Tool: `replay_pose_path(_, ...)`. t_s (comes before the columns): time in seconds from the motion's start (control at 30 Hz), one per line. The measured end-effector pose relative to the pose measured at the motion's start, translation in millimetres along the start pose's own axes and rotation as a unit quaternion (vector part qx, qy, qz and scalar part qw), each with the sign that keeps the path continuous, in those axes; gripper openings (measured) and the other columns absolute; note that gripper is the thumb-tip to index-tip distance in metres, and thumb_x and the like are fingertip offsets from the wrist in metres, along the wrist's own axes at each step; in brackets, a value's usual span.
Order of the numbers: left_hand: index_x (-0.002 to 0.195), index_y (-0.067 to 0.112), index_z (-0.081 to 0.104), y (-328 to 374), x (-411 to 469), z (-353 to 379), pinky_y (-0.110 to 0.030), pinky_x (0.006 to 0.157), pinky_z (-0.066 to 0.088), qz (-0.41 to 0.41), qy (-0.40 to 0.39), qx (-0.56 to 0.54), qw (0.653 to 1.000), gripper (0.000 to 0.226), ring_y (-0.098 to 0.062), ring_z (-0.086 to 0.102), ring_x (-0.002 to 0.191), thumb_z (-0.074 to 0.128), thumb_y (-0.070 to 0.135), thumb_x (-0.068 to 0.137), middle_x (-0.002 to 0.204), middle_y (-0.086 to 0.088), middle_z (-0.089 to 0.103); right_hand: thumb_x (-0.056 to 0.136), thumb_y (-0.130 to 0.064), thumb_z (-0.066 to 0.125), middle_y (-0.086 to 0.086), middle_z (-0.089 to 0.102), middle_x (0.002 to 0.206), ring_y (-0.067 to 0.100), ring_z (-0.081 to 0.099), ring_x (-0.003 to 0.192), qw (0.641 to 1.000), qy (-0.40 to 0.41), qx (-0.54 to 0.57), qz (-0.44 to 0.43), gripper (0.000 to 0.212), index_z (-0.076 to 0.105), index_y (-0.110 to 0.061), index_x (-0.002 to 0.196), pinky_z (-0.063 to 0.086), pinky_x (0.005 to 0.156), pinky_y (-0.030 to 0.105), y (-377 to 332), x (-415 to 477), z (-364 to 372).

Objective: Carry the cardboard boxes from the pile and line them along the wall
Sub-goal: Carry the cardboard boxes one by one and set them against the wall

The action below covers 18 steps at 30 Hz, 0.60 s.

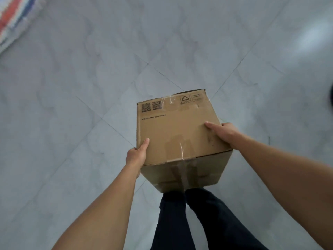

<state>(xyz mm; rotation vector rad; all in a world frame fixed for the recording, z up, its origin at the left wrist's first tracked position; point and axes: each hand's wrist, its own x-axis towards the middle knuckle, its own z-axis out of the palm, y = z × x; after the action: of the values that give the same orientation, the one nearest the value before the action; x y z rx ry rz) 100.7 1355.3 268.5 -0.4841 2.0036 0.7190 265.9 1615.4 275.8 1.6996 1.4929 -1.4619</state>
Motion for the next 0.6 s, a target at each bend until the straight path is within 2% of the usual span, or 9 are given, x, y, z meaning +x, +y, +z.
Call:
replay_pose_path(0.07,0.127,0.01,0.051,-5.1,-43.1,-40.8,-0.042,0.092,0.051,0.003,-0.003,-0.05,0.999,0.071,-0.029,0.058,0.105,0.055,0.067,0.085,0.118,-0.008,0.06,0.073,-0.072,0.066,0.009,0.071,0.099,0.028,0.07,0.087,0.999,-0.011,-0.033,-0.031,0.074,0.062,-0.011,0.114,0.058,0.087,0.044,-26.7,-54.6,5.9)
replay_pose_path(0.27,0.126,0.011,0.053,-20.5,-101.3,-137.8,-0.04,0.086,0.051,0.015,0.031,-0.154,0.988,0.07,-0.027,0.06,0.101,0.056,0.068,0.085,0.115,-0.007,0.061,0.061,-0.078,0.069,0.007,0.07,0.098,0.028,0.07,0.086,0.989,-0.023,-0.092,-0.114,0.086,0.063,-0.012,0.115,0.059,0.085,0.044,-108.9,-147.3,47.5)
replay_pose_path(0.4,0.125,0.005,0.053,-43.9,-132.9,-229.4,-0.039,0.082,0.048,0.036,0.068,-0.245,0.966,0.067,-0.028,0.057,0.098,0.058,0.06,0.088,0.112,-0.008,0.059,0.065,-0.075,0.07,0.008,0.068,0.106,0.029,0.067,0.091,0.969,-0.031,-0.156,-0.189,0.088,0.059,-0.009,0.123,0.057,0.088,0.043,-176.9,-222.1,115.3)
replay_pose_path(0.53,0.114,0.009,0.053,-77.1,-151.0,-331.5,-0.038,0.081,0.046,0.064,0.102,-0.298,0.947,0.056,-0.026,0.056,0.095,0.055,0.06,0.09,0.11,-0.009,0.06,0.068,-0.079,0.064,0.01,0.066,0.109,0.031,0.065,0.096,0.937,-0.023,-0.234,-0.258,0.09,0.058,-0.009,0.125,0.054,0.091,0.043,-232.4,-296.4,200.4)
replay_pose_path(0.6,0.11,0.01,0.052,-96.7,-159.1,-386.6,-0.037,0.075,0.046,0.072,0.118,-0.316,0.939,0.056,-0.025,0.057,0.091,0.054,0.062,0.09,0.104,-0.007,0.061,0.07,-0.079,0.061,0.011,0.064,0.112,0.032,0.063,0.098,0.919,-0.021,-0.265,-0.29,0.092,0.057,-0.008,0.127,0.054,0.091,0.042,-257.7,-330.9,247.9)
